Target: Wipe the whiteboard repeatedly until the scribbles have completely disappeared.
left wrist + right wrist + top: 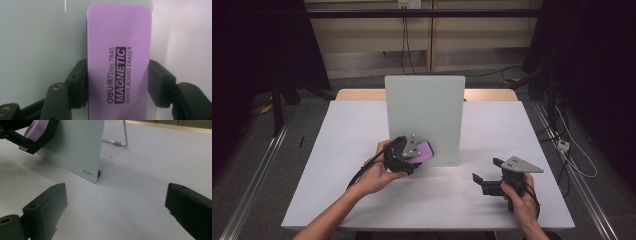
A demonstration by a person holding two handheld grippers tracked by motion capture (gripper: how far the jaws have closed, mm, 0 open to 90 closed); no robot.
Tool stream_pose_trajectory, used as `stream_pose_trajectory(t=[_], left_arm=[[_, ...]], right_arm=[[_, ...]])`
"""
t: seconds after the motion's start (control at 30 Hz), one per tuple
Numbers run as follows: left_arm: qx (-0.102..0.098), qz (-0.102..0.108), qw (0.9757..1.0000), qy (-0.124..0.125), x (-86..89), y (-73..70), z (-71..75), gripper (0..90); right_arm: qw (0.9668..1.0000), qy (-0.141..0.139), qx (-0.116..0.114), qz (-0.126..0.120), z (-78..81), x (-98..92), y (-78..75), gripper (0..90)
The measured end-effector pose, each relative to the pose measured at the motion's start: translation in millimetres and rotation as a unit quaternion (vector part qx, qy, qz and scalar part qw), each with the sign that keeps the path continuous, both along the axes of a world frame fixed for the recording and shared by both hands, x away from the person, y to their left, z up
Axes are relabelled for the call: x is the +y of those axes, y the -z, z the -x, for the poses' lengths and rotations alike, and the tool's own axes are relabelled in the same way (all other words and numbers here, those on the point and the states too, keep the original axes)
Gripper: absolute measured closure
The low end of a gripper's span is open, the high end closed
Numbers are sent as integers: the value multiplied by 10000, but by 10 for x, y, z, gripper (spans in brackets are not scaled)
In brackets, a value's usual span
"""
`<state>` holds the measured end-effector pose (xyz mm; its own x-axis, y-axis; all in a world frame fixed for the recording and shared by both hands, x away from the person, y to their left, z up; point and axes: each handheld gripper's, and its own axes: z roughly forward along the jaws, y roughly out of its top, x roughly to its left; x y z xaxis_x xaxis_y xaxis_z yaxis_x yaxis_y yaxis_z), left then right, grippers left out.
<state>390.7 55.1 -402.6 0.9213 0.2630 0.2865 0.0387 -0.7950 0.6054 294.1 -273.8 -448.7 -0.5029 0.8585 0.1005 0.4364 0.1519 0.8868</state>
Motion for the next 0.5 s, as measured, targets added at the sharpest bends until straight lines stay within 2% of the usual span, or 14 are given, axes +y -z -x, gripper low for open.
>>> stream_pose_trajectory(t=[0.13,0.33,0.37,0.5], left_arm=[[39,46,9999,92,-151,15,4,410],[132,-30,9995,289,-428,92,42,410],[98,-100,9994,308,-451,97,49,410],[131,32,9996,232,-409,63,30,410]], right_arm=[[10000,-11,-2,-5,1,3,0,41],[10000,29,-10,-38,13,-19,-8,41],[10000,21,-18,-29,16,-26,-9,41],[10000,23,-29,-38,22,-33,-9,41]])
